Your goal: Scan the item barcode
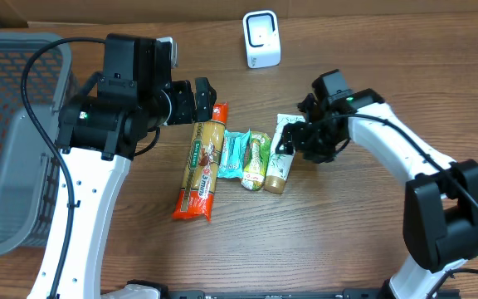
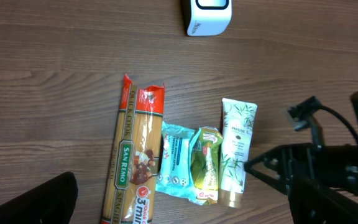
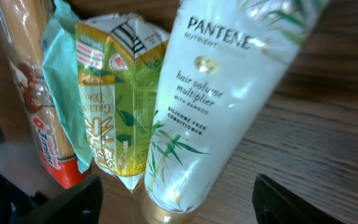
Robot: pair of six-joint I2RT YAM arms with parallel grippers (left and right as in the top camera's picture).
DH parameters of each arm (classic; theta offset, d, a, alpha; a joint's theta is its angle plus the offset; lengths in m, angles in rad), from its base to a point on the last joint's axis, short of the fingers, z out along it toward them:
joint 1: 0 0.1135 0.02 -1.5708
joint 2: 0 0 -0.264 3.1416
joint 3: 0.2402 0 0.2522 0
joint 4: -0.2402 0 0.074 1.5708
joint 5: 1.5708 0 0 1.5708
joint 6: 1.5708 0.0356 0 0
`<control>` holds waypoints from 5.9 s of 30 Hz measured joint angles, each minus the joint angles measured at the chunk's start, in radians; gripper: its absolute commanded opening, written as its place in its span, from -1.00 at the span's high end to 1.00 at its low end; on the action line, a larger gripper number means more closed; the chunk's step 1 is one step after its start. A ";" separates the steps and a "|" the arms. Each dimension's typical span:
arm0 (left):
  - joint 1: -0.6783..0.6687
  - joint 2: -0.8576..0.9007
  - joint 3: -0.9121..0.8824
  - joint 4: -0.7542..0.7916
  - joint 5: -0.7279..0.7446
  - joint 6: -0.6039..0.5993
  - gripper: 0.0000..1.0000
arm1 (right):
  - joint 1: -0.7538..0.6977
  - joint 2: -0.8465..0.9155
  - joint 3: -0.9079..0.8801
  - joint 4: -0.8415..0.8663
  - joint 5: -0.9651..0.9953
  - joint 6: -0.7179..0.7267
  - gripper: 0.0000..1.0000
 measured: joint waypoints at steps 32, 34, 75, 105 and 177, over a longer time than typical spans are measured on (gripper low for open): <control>0.000 0.000 0.000 0.000 0.000 0.000 -0.99 | -0.066 -0.007 -0.180 0.079 -0.026 0.208 0.92; 0.000 0.000 0.000 0.000 0.000 0.000 -0.99 | -0.077 -0.047 -0.165 -0.037 0.085 0.205 0.92; 0.000 0.000 0.000 0.000 0.000 0.000 -0.99 | 0.309 0.098 0.276 -0.442 0.629 0.281 -0.40; 0.000 0.000 0.000 -0.003 0.000 0.000 -1.00 | -0.239 -0.145 -0.253 -0.098 -0.053 -0.234 -0.40; 0.000 0.000 0.000 -0.003 0.000 0.000 -0.99 | -0.244 -0.146 -0.266 0.218 0.422 0.819 -0.69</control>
